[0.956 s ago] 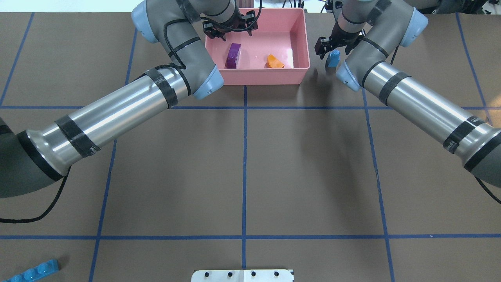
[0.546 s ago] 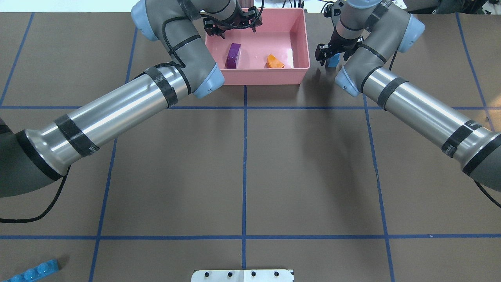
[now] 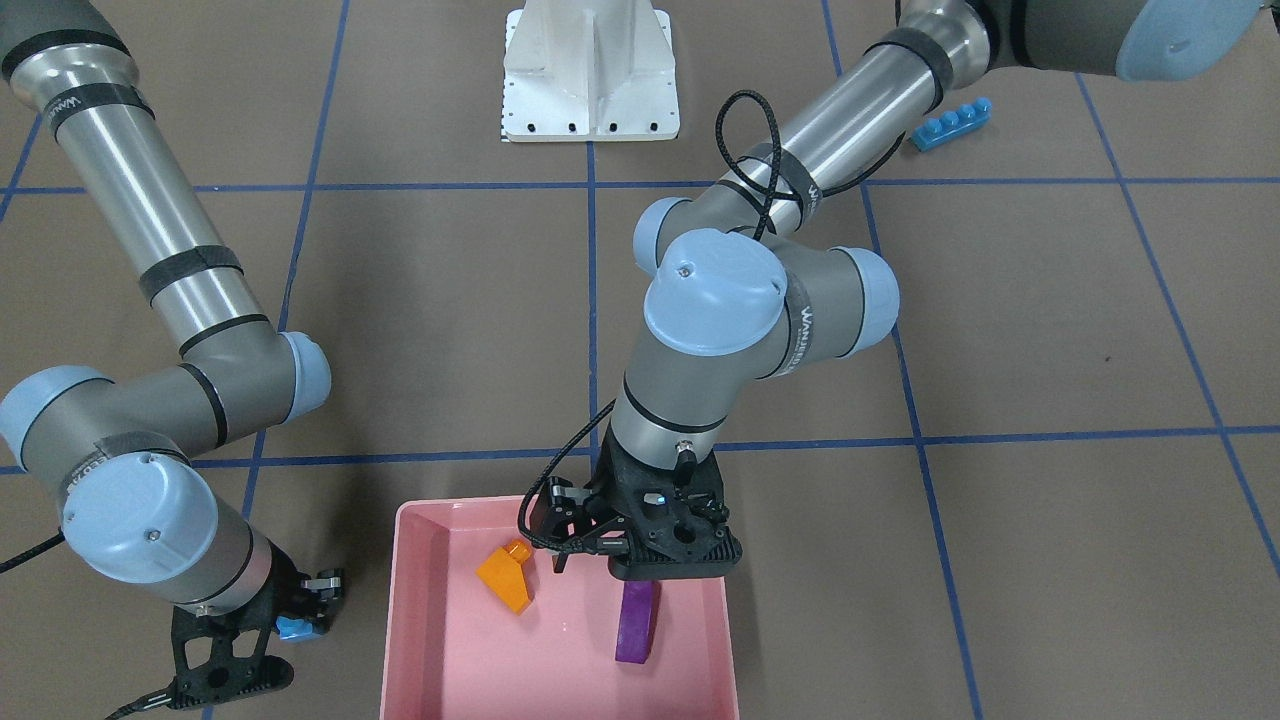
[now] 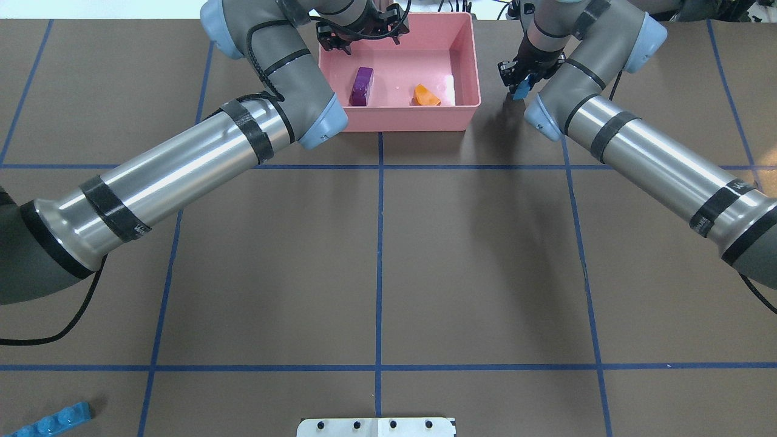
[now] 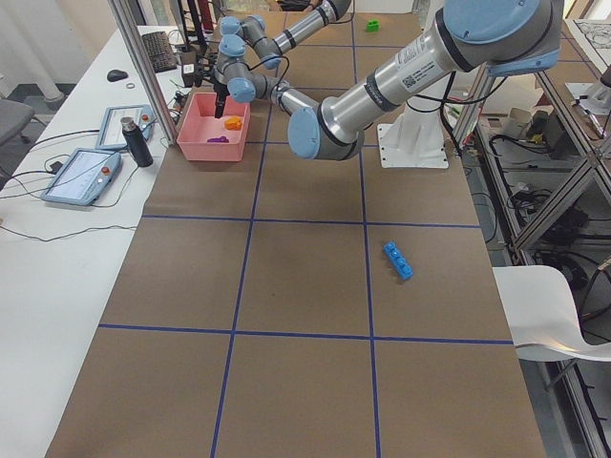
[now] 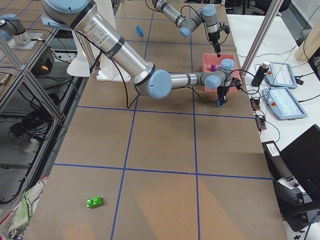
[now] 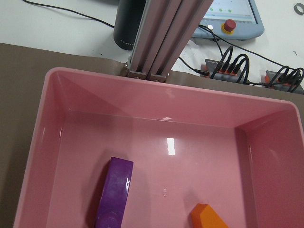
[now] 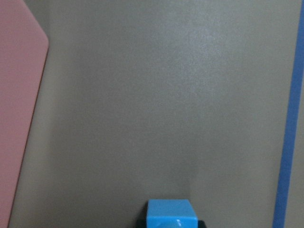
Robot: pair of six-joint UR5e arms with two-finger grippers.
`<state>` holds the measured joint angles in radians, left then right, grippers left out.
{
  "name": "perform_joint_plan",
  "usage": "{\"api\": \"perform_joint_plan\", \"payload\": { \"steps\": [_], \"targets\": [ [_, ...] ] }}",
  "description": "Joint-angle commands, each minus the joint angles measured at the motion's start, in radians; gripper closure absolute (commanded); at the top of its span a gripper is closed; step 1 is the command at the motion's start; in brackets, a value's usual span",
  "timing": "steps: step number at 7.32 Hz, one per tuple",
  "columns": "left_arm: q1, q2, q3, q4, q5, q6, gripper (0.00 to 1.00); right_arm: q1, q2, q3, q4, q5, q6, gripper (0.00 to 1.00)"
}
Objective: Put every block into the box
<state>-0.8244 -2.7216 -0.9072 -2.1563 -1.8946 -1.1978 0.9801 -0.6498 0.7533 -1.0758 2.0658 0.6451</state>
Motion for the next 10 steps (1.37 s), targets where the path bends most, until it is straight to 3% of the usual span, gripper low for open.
{"api": "perform_joint_plan", "payload": {
  "steps": [1, 3, 5, 7, 8, 9, 10],
  "targets": [
    [-0.034, 0.06, -0.085, 0.045, -0.109, 0.003, 0.0, 0.055, 0.004, 0.064, -0.004, 0.095, 0.007, 1.0],
    [-0.11, 0.191, -0.29, 0.211, -0.213, 0.062, 0.0, 0.1, 0.028, 0.139, -0.007, 0.169, 0.091, 1.0],
    [-0.136, 0.424, -0.594, 0.393, -0.235, 0.243, 0.0, 0.068, 0.094, 0.133, -0.007, 0.151, 0.165, 1.0],
    [-0.136, 0.611, -0.837, 0.548, -0.235, 0.384, 0.0, -0.045, 0.181, 0.062, 0.0, -0.021, 0.21, 1.0],
    [-0.131, 0.746, -0.939, 0.549, -0.236, 0.423, 0.0, -0.063, 0.187, 0.054, 0.002, -0.039, 0.221, 1.0],
    [-0.13, 0.837, -0.999, 0.546, -0.236, 0.446, 0.0, -0.063, 0.185, 0.051, 0.0, -0.039, 0.222, 0.25],
    [-0.121, 0.932, -1.066, 0.541, -0.233, 0.454, 0.0, -0.061, 0.187, 0.051, 0.0, -0.039, 0.226, 0.0]
  ]
}}
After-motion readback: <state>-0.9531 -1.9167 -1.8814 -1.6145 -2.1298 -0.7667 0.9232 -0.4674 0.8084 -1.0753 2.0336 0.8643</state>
